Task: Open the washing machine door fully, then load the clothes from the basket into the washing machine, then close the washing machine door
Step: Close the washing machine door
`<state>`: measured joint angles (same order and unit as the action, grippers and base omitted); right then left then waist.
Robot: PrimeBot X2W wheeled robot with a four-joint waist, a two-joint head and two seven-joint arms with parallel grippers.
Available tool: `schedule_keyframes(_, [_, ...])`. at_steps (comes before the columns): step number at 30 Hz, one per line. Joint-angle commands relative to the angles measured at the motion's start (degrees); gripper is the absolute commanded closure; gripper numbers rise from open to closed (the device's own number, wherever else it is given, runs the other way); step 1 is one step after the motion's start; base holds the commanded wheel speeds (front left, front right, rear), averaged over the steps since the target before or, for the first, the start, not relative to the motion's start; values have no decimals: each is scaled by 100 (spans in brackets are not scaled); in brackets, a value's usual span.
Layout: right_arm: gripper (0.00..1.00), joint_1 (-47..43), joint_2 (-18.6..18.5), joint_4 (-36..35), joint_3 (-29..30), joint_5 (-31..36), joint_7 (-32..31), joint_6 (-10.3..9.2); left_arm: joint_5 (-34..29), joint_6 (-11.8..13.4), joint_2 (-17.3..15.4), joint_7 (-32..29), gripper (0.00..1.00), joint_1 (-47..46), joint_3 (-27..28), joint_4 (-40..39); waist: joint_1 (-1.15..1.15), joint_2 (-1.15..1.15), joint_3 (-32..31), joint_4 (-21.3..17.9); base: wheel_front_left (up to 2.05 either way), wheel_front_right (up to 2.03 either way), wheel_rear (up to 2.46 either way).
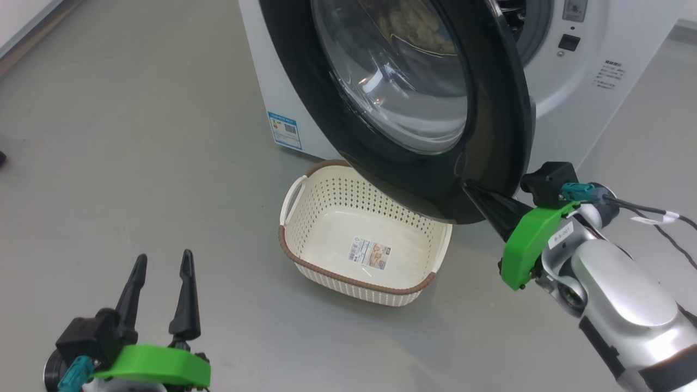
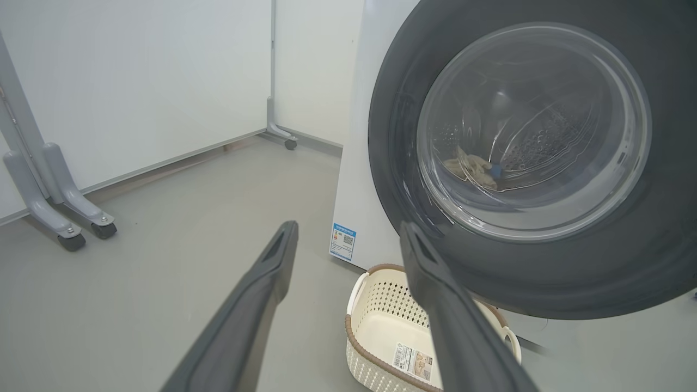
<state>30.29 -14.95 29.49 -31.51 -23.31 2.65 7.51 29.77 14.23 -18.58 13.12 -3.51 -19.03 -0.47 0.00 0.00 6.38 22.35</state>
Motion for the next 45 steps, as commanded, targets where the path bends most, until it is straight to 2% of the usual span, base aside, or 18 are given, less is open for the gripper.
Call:
schedule_keyframes(1, [100,267,18,-46,-45,-79,112,-2,-45,339,-68,73,0,-267,214,-138,0,0,31,1,0,0,0])
schedule_keyframes(12, [100,914,-136,600,-96,-218,403,-2,-220,306,35,154,0,-373,206,-162,0,0,378,-59,0,0,0])
schedule_keyframes(21, [100,1381,-319,850,45,-247,520,-2,-302,198,187,179,0,-486,225,-139,0,0,688,-33,0,0,0])
schedule_keyframes(35, [100,2412,-733,1697,573,-271,546,-2,-529,-149,625,186,0,-862,129,31,0,0,1197,371,0,0,0])
schedule_keyframes(45, [100,2966,-717,2756,838,-222,877,-2,-720,-328,747,187,0,-918,53,220,0,0,1252,605,0,0,0])
